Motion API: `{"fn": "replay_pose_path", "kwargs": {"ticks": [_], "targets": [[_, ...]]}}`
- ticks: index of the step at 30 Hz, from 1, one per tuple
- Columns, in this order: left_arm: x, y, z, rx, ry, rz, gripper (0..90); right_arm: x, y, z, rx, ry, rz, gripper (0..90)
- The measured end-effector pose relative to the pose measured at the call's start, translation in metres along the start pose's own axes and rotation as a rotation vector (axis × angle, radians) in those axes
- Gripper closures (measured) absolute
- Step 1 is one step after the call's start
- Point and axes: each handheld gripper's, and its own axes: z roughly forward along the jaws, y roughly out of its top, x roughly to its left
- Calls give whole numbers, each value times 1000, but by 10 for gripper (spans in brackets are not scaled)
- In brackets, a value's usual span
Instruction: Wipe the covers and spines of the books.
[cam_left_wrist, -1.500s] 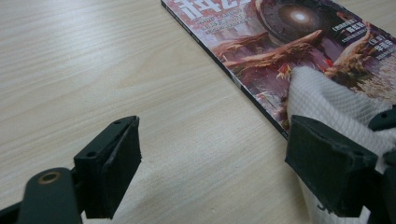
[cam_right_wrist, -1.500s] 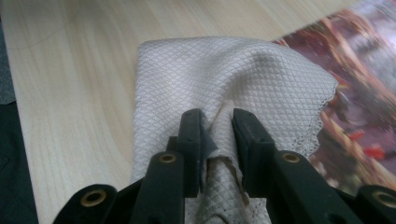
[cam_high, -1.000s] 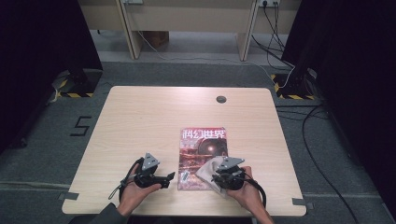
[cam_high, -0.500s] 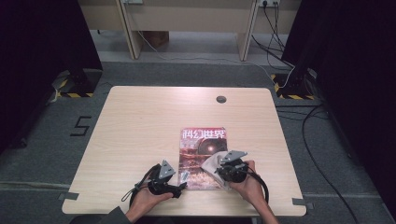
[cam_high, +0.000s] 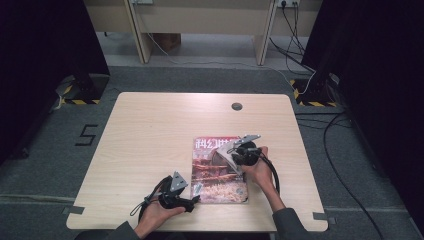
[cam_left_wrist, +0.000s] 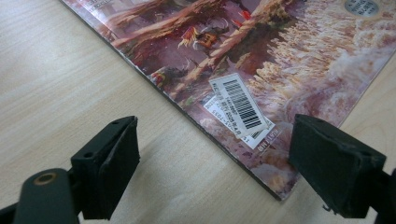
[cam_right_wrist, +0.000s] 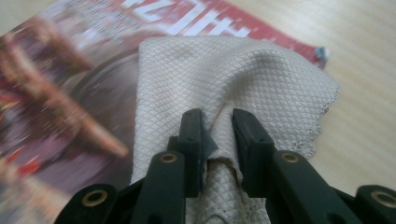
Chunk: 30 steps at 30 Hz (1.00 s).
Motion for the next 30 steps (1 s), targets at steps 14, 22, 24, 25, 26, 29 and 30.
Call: {"fn": "replay_pose_path", "kwargs": {"ticks": [14,22,24,25,26,29,30], "targets": [[0,0,0,4,-6,-3,158,-31,13,17,-36,-69,48,743],[1,0,0,5,-7,-6,156,-11,21,22,-35,-34,-3,745],[1,0,0,4,-5,-7,156,-3,24,24,-36,-24,-34,746],[1,0,0,4,-4,-3,156,1,26,25,-33,-27,-49,745],[1,0,0,4,-5,-4,156,3,28,26,-29,-28,-65,746],[1,0,0,5,-5,-5,156,6,32,30,-31,-14,-68,745],[1,0,0,2,-5,-3,156,7,34,31,-32,-11,-62,745]]}}
